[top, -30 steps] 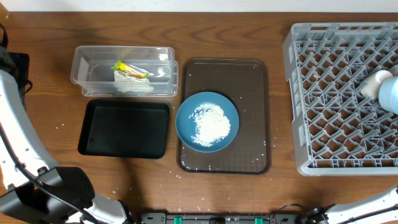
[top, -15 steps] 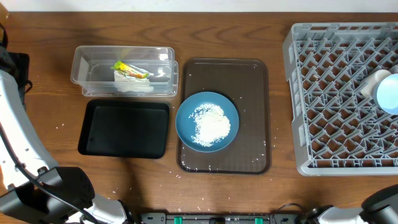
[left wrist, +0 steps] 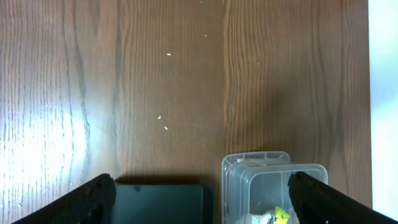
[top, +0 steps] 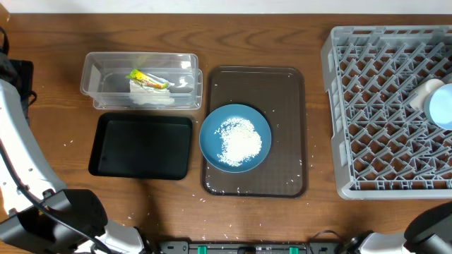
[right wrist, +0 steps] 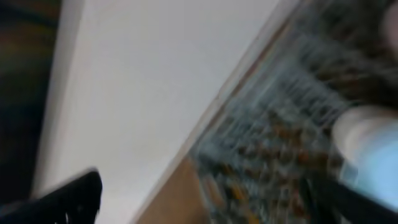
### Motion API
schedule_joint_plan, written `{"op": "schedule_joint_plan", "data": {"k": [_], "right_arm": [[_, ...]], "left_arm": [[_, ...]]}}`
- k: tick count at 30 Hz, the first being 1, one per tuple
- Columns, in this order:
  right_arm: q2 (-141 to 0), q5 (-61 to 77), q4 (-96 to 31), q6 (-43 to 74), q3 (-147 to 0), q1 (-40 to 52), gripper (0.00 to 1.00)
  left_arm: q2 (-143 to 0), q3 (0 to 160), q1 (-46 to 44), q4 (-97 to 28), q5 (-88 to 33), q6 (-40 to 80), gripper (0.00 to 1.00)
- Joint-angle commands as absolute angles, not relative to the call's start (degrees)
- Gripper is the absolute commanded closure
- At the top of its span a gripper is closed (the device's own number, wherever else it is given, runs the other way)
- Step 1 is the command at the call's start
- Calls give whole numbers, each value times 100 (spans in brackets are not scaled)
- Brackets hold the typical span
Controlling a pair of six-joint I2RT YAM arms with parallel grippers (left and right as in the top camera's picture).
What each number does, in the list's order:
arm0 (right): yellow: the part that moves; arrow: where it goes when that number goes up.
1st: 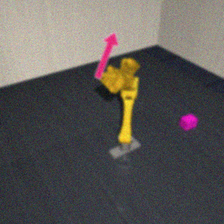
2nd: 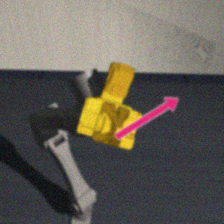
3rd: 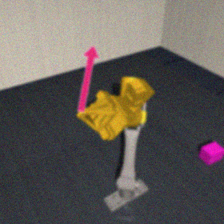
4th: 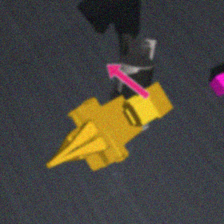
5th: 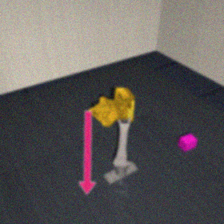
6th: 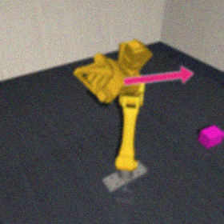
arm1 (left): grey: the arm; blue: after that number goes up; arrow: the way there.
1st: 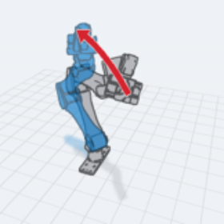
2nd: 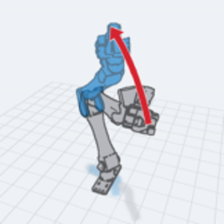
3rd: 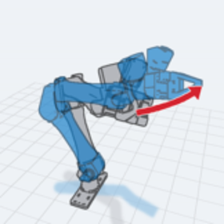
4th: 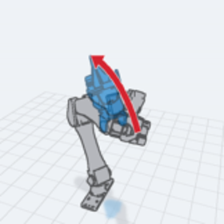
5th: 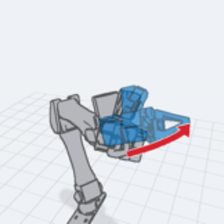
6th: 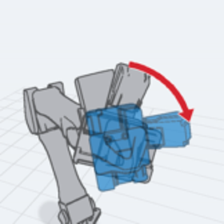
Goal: Sort waste into correct bins and load items into the dishwasher rack
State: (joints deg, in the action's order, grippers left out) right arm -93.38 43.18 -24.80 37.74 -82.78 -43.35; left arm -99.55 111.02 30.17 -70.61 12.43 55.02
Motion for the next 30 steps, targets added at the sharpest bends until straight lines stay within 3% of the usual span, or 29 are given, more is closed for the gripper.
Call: {"op": "schedule_joint_plan", "data": {"k": [1,6,11,13,16,19,30], "right_arm": [[-9321,2432,-3297,2283,-8971,-3992,1],[-9321,1007,-5028,1872,-9819,-3559,1],[-9354,-47,-5802,1997,-9732,-3221,5],[-9432,-158,-5776,2012,-9494,-3148,9],[-9598,-172,-5625,2021,-9194,-3146,34],[-9795,-172,-5374,2053,-9024,-3157,44],[-10538,158,-4486,1944,-8967,-3164,54]], "left_arm": [[-9992,11096,3030,-7094,1356,5426,8],[-9992,11096,3030,-7094,1356,5426,8],[-9992,11096,3030,-7094,1356,5426,8],[-9992,11096,3030,-7094,1356,5426,8],[-9992,11096,3030,-7094,1356,5426,8],[-9992,11096,3030,-7094,1356,5426,8],[-9992,11096,3030,-7094,1354,5426,8]]}}
